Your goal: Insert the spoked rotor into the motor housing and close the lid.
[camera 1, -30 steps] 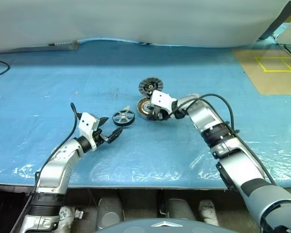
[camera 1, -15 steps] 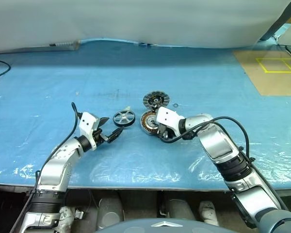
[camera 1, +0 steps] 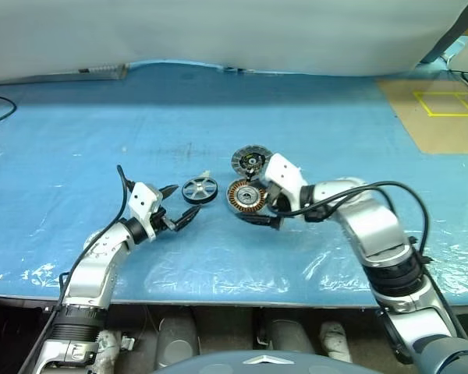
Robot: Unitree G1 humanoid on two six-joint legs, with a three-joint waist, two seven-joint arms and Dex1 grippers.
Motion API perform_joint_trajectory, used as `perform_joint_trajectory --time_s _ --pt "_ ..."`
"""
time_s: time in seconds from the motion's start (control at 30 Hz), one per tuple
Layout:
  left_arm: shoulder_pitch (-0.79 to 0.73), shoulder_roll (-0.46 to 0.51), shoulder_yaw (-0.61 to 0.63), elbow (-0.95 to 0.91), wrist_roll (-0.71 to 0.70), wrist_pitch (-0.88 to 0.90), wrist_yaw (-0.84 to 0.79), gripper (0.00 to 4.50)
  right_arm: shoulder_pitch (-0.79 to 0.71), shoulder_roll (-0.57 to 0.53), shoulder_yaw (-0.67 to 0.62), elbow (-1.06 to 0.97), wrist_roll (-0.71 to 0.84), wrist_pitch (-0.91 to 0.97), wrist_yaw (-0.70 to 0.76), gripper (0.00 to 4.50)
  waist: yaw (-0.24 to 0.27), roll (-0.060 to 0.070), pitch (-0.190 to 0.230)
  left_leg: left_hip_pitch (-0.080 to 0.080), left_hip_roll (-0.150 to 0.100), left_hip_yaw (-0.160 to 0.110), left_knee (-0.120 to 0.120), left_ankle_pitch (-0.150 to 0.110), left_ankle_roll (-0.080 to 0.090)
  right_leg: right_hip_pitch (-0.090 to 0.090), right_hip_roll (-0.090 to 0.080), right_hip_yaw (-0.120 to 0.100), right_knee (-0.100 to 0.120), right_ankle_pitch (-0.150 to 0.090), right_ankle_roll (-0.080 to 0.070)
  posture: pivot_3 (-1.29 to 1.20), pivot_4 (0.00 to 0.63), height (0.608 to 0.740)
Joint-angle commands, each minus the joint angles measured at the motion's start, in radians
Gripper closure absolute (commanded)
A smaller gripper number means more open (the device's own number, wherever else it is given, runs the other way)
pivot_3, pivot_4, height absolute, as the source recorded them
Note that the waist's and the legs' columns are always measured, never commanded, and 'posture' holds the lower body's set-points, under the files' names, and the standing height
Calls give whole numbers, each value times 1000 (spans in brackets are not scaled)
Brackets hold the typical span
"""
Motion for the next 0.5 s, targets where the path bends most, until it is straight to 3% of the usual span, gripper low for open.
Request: perform_joint_trajectory --time_s 0.03,0.2,0.3,0.5 --pt "9 5 -14 -2 11 -76 -31 0 38 -50 -72 11 42 -52 -25 80 1 0 0 0 0 0 0 0 0 0 0 0 0 0 0 0 150 740" --pt "22 5 -51 -16 42 -135 -46 0 87 -84 -110 195 10 -190 -131 80 -2 0 0 0 0 1 0 0 0 0 0 0 0 0 0 0 150 740" --pt "45 -5 -104 -57 55 -120 -53 0 52 2 -171 442 -31 -323 -330 80 -7 0 0 1 0 1 1 0 0 0 0 1 1 0 0 0 150 740" --pt "68 7 -159 -115 50 -84 -71 0 -27 121 -194 710 -52 -515 -504 80 -12 1 0 -1 0 2 0 0 0 -3 0 1 2 0 0 0 150 740"
